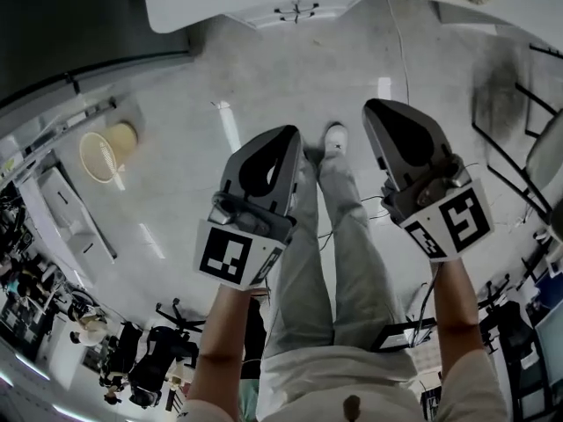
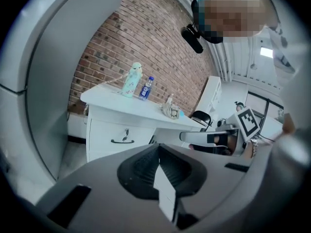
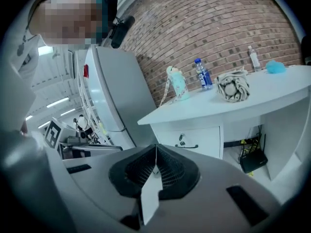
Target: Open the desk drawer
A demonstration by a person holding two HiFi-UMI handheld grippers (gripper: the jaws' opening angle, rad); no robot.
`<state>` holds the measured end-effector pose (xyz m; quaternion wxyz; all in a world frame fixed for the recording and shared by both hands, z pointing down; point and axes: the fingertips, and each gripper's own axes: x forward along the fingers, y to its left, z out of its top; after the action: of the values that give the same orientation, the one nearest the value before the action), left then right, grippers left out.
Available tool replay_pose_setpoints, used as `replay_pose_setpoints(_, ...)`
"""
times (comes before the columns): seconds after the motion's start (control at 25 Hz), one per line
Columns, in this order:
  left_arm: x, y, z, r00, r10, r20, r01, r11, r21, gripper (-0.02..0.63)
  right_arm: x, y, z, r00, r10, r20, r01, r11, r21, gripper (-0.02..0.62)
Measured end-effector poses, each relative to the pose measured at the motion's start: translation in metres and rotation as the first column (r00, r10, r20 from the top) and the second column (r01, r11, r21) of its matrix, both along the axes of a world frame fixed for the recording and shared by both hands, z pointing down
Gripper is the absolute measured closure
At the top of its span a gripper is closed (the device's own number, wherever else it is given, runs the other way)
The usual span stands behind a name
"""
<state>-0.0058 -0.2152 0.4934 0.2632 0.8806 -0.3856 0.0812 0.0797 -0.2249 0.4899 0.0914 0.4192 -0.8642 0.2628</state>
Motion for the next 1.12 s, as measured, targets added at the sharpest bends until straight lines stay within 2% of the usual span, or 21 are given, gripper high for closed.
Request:
replay_pose_setpoints(0.16,0.005,0.001,0.05,0.99,0.053,0.127,-0.053,0.999,-0.006,0.598,0.0,-0.003,0.043,0.993,-0.056,-0.101,0.055,0.998,-0.012,0.569)
replay_pose_setpoints(0.4,0.01,-0.028,0.083,0.952,0.096,0.29,-0.116,0.992,0.055,0.598,-0.002,-0.041,0.076,0.984,-0.093,-0.153,0.088,0.995,-0.039,0.569)
replay_pose_setpoints(0.52,0.017,-0.05,0.088,0.92,0.117,0.374,-0.175,0.977,0.125,0.598,-0.002,-0.069,0.081,0.963,-0.119,-0.243,0.123,0.992,0.002,0.568)
replay_pose_setpoints(0.68,0.018,-0.084,0.098,0.873,0.1,0.478,-0.223,0.952,0.209,0.598,-0.007,-0.102,0.093,0.91,-0.166,-0.38,0.199,0.979,0.049,0.568)
replay_pose_setpoints(0.8,0.019,-0.109,0.109,0.811,0.106,0.575,-0.298,0.921,0.25,0.598,-0.018,-0.12,0.106,0.853,-0.221,-0.472,0.292,0.953,0.082,0.568)
replay_pose_setpoints(0.92,0.024,-0.126,0.121,0.738,0.115,0.665,-0.387,0.879,0.278,0.598,-0.03,-0.131,0.118,0.773,-0.248,-0.584,0.379,0.919,0.112,0.568)
replay_pose_setpoints(1.0,0.027,-0.136,0.132,0.679,0.121,0.724,-0.447,0.851,0.276,0.597,-0.035,-0.136,0.128,0.7,-0.252,-0.668,0.434,0.893,0.118,0.568)
replay_pose_setpoints(1.12,0.027,-0.152,0.15,0.573,0.123,0.81,-0.532,0.808,0.254,0.597,-0.041,-0.142,0.149,0.576,-0.26,-0.775,0.512,0.854,0.094,0.566)
